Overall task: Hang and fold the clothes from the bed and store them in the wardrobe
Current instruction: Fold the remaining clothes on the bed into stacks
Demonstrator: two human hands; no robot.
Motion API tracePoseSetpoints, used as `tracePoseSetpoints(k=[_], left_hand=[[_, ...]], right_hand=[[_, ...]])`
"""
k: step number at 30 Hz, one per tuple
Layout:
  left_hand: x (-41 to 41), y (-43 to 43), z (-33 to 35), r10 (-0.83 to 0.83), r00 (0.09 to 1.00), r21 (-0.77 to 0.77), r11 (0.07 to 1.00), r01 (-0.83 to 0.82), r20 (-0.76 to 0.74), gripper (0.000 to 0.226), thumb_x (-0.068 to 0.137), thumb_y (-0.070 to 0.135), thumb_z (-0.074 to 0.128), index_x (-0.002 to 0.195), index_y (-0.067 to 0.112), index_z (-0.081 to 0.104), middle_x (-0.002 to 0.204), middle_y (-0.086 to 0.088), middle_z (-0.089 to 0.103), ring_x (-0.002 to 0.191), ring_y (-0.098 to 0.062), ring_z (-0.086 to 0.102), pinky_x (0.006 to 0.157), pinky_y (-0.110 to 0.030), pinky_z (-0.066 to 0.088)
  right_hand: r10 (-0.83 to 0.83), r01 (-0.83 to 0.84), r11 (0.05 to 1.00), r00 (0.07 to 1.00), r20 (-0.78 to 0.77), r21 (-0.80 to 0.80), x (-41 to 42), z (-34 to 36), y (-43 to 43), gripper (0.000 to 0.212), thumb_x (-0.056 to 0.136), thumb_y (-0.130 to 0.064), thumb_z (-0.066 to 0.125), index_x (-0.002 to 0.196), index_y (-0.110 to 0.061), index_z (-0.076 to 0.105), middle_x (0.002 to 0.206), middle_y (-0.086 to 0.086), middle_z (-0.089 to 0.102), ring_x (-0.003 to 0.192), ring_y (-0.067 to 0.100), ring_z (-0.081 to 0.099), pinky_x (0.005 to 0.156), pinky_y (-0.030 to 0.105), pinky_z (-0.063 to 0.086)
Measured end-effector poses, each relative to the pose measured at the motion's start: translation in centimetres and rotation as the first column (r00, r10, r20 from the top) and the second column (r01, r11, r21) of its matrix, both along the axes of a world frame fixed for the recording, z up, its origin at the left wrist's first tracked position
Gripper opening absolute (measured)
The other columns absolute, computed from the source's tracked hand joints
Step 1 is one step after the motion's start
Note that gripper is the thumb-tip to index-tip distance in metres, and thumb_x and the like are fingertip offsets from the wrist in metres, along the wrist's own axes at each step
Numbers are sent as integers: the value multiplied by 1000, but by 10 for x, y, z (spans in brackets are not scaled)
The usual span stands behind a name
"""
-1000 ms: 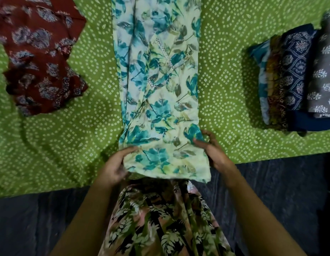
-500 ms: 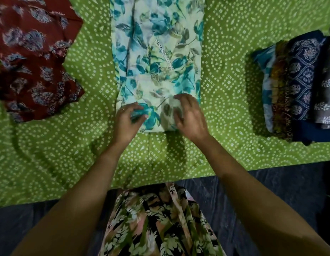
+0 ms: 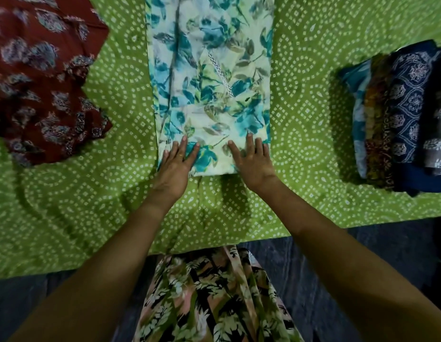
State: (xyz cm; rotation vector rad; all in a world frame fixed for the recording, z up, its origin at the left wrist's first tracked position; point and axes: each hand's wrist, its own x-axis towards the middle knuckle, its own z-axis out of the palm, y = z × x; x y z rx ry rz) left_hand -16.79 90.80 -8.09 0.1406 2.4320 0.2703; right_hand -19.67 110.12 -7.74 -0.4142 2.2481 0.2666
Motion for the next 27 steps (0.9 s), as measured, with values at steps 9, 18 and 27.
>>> tracePoseSetpoints(k=[9,18,27], left_hand=[[10,9,57,-250,740,14,951,309,625,51,97,1,29,145,14,29,148,-14,33,130,-28,40,103,-29,34],[-50,2,82,138,975,38,990,-134,-174,46,80,-7,47,121,11,57,116,-19,60,108,-35,56,85,-38,44],[-15,30,19,-38,957,179,979,93,-287,51,97,31,29,143,10,34,154,-12,22,143,-28,17,116,-40,8]], right_hand=[[181,-175,982,764,619,-71,-2,67,-1,29,88,1,45,115,1,55,110,17,58,78,25,57,61,30,38],[-142,161,985,963,230,-66,-61,82,24,33,88,-2,48,121,1,49,122,19,54,103,32,57,66,32,42],[-444,240,856,795,-412,-458,-36,42,10,50,81,-4,42,130,-6,49,131,19,49,123,35,47,107,52,32]])
